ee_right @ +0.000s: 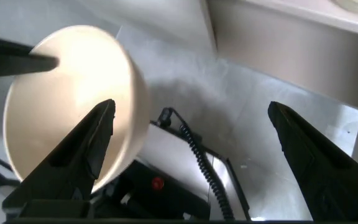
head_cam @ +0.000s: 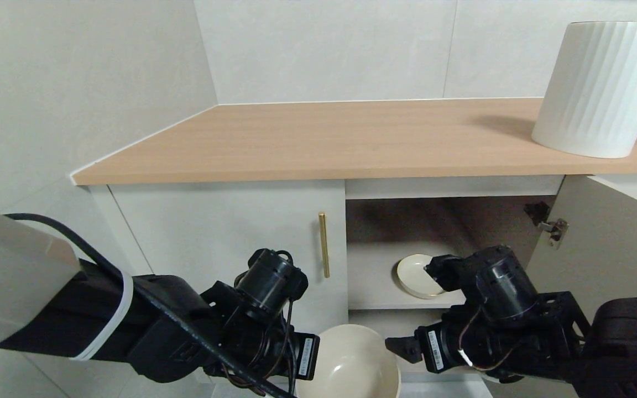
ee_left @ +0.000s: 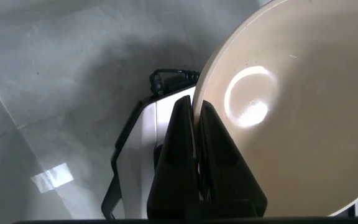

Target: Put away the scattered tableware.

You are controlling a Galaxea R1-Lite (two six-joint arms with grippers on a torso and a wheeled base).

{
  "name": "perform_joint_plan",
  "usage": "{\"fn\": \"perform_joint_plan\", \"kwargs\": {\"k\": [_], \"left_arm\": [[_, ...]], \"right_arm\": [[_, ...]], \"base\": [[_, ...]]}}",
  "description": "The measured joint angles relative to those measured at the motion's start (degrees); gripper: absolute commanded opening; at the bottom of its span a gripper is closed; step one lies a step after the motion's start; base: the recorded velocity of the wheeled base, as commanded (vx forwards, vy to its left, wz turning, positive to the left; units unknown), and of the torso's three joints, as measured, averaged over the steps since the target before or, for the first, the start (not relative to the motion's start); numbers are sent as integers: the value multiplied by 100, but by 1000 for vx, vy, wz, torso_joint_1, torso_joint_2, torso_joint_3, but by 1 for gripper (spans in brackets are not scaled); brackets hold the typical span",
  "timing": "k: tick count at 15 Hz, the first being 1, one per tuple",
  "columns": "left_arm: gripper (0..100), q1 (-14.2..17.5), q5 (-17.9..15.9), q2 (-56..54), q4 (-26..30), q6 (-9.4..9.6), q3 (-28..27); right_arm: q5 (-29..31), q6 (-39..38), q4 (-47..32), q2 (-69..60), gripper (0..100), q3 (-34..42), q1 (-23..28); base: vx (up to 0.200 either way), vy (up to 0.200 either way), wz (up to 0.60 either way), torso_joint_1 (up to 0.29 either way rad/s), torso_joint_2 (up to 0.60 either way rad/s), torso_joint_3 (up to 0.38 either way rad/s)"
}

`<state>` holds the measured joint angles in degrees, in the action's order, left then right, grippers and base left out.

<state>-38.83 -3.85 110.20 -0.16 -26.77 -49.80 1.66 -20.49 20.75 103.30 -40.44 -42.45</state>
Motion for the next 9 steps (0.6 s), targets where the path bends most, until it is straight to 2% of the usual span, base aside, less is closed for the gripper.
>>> {"fn": "perform_joint_plan", "kwargs": {"k": [7, 8, 9], "left_arm": [[0, -117, 140, 11, -9, -2, 5], [0, -122, 139, 13, -9, 0, 5], [0, -122, 143, 24, -9, 0, 5]], "right_arm": [[30, -9, 33, 394, 100, -7, -138], [28, -6, 35, 408, 0, -7, -145], [28, -6, 35, 422, 0, -7, -154]], "base": [[0, 0, 0, 0, 0, 0], [0, 0, 0, 0, 0, 0], [0, 0, 0, 0, 0, 0]]}}
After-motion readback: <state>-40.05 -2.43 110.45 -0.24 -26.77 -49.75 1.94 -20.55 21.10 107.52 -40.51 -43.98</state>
